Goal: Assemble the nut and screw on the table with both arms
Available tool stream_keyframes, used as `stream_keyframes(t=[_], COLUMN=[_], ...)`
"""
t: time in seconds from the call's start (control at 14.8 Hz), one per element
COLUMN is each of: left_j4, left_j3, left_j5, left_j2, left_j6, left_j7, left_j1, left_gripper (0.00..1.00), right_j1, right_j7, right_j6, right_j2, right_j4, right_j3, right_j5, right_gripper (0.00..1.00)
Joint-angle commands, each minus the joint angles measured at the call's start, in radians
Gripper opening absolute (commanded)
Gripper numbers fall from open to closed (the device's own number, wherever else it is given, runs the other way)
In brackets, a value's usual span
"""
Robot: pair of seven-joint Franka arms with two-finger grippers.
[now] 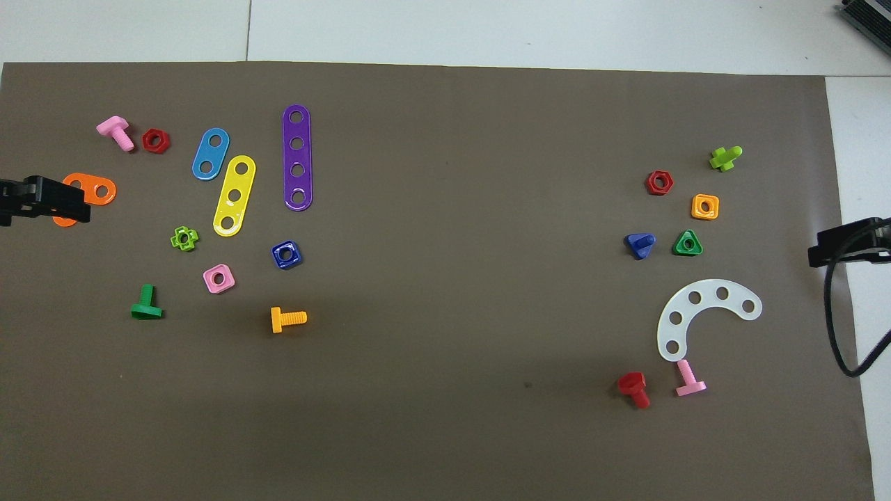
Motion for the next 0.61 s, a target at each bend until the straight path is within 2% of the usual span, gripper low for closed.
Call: stream_keyframes(t=[0.0, 0.27, 0.41, 0.54], left_j4=[-0.038, -0.038, -0.038, -0.038], left_j3=[-0.002, -0.002, -0.002, -0.002], left_j5=[-0.016, -0.016, -0.016, -0.016], left_j2=[-0.029, -0.029, -0.029, -0.029], left_j6=[0.025, 0.025, 0.025, 0.025], left_j7=[0.008, 0.008, 0.008, 0.008], left_j1=[0.007, 0.007, 0.007, 0.007], left_gripper=[1.0, 1.0, 1.0, 1.0], right_j1=[-0.023, -0.021, -0.021, -0.024], right_j7=[-0.016, -0.004, -0.002, -0.022], right_j6=[0.015, 0.03, 0.108, 0.133], right_j2=[-0.025, -0.031, -0.048, -0.046], right_j4=[-0.033, -0.048, -0.094, -0.095], right_j3=[0.02, 0.023, 0.023, 0.025], right_j5=[-0.004, -0.003, -0.001, 0.0], right_gripper=[1.0, 1.0, 1.0, 1.0])
